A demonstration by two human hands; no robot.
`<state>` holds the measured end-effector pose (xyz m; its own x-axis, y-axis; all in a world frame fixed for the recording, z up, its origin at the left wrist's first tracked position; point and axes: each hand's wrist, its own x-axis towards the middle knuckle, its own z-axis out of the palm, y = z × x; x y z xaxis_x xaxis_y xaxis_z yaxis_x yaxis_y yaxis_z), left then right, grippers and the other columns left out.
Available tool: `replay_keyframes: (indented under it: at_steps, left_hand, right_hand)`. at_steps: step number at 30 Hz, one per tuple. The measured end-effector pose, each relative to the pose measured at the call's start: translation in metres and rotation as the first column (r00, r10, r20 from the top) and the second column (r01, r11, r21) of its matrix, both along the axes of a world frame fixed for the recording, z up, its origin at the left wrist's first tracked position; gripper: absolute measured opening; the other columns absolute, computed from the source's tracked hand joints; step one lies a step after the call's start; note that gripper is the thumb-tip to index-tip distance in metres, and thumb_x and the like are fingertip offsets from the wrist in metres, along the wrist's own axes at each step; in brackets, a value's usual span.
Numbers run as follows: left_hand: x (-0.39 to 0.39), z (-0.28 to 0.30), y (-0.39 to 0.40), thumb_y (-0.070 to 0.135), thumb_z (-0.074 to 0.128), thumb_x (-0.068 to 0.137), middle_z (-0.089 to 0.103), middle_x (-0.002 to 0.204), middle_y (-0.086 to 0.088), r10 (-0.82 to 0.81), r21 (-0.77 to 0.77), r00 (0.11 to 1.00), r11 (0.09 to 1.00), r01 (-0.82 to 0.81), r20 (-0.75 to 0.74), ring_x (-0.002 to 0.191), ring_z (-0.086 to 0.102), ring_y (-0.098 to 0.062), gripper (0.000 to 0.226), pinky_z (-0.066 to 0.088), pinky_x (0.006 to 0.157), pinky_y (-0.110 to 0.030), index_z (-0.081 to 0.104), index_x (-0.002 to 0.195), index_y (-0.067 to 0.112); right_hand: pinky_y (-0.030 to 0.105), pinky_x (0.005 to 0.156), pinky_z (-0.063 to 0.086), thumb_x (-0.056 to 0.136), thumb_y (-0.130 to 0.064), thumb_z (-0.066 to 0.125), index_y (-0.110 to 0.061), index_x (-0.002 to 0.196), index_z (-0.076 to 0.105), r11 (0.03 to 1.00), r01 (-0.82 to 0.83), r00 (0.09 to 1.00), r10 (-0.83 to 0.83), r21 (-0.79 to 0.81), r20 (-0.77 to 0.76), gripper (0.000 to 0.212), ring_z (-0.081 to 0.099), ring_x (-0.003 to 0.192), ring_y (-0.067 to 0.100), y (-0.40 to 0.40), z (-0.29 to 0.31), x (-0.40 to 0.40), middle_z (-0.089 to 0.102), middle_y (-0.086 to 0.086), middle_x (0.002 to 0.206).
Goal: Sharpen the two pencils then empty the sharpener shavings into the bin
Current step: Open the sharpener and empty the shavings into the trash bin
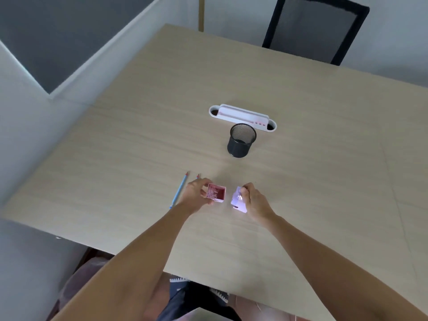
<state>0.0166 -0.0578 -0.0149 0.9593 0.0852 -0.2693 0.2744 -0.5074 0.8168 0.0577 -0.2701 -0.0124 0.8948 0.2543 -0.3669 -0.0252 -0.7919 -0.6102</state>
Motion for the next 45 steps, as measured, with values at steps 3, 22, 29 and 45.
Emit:
replay_keyframes:
  at_steps: [3, 22, 29, 45]
  left_hand:
    - [-0.015, 0.009, 0.019, -0.008, 0.083, 0.056, 0.060, 0.097, -0.002, 0.138, -0.050, 0.989, 0.990, -0.135, 0.057, 0.066, 0.054, -0.019, 0.059, 0.048, 0.059, -0.022, 0.063, 0.109, 0.008]
    - [-0.320, 0.010, 0.165, 0.025, 0.086, 0.061, 0.069, 0.076, 0.010, 0.868, -0.044, 0.493, 0.496, -0.867, 0.067, 0.071, 0.065, -0.005, 0.042, 0.045, 0.060, -0.007, 0.062, 0.095, 0.027]
    - [-0.422, -0.059, 0.196, 0.018, 0.082, 0.070, 0.064, 0.072, 0.019, 0.937, -0.069, 0.286, 0.278, -0.958, -0.201, 0.055, 0.060, 0.014, 0.029, 0.044, 0.052, -0.002, 0.061, 0.088, 0.028]
    - [-0.423, -0.233, 0.285, 0.051, 0.053, 0.089, 0.049, 0.031, -0.006, 0.321, -0.171, -0.034, -0.588, -0.791, -0.946, 0.027, 0.046, -0.012, 0.046, 0.035, 0.030, -0.010, 0.050, 0.066, 0.011]
  right_hand:
    - [0.042, 0.079, 0.047, 0.075, -0.059, 0.011, -0.020, 0.103, 0.049, 0.993, 0.115, 0.989, -0.112, -0.021, 0.093, 0.062, 0.055, 0.095, 0.036, 0.000, 0.009, -0.004, 0.061, 0.012, 0.100]
    - [0.052, 0.095, 0.043, 0.088, -0.048, 0.028, -0.010, 0.121, 0.050, 0.744, -0.605, 0.620, 0.664, -0.285, 0.417, 0.055, 0.041, 0.125, 0.040, 0.242, 0.013, -0.147, 0.051, 0.018, 0.127]
    - [0.054, 0.100, 0.038, 0.088, -0.052, 0.025, -0.011, 0.130, 0.043, 0.432, -0.784, 0.331, 0.898, -0.446, 0.290, 0.061, 0.030, 0.136, 0.039, 0.345, -0.025, -0.202, 0.045, 0.018, 0.138]
    - [0.055, 0.111, 0.020, 0.084, -0.066, 0.032, -0.021, 0.147, 0.021, 0.429, -0.710, 0.209, 0.886, -0.558, 0.415, 0.078, 0.018, 0.143, 0.029, 0.390, -0.057, -0.199, 0.021, 0.016, 0.154]
